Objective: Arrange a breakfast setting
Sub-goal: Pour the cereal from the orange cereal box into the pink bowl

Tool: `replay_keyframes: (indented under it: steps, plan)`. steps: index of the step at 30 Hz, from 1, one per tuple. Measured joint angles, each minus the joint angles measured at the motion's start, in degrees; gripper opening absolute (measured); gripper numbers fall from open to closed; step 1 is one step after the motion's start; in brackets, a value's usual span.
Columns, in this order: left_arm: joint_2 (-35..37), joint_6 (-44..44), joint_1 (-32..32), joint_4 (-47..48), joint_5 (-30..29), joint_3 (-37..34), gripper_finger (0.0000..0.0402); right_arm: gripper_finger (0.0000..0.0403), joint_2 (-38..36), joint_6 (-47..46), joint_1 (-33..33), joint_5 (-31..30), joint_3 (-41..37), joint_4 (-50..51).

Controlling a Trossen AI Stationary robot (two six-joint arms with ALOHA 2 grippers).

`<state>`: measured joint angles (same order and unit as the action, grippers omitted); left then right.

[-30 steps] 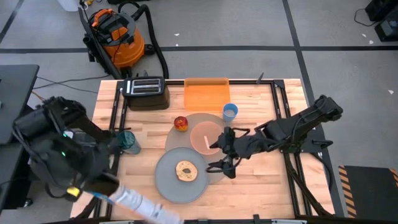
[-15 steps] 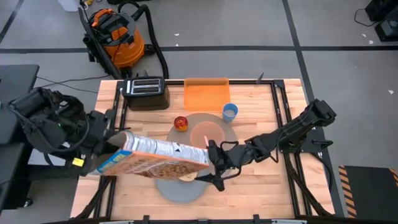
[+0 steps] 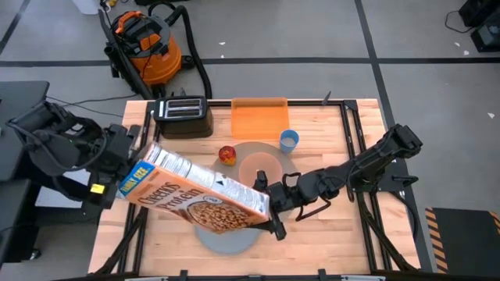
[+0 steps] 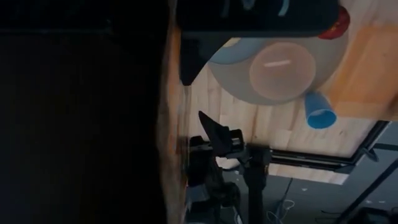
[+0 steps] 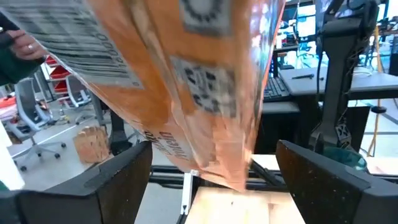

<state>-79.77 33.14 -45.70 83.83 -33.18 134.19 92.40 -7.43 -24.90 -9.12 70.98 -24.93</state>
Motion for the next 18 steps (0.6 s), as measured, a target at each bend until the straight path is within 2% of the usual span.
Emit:
replay_keyframes:
  steps: [9,18]
  plan:
    - [1.91,-1.29,0.01,-0.11,-2.88,0.0,0.0002,0.0356,-0.04,-0.06,1.15,-0.2,0.04,-5.38]
    - [2.28,-2.08,0.01,-0.15,-5.07,0.0,0.0002,0.0389,-0.02,1.81,2.82,-1.55,0.04,-10.59]
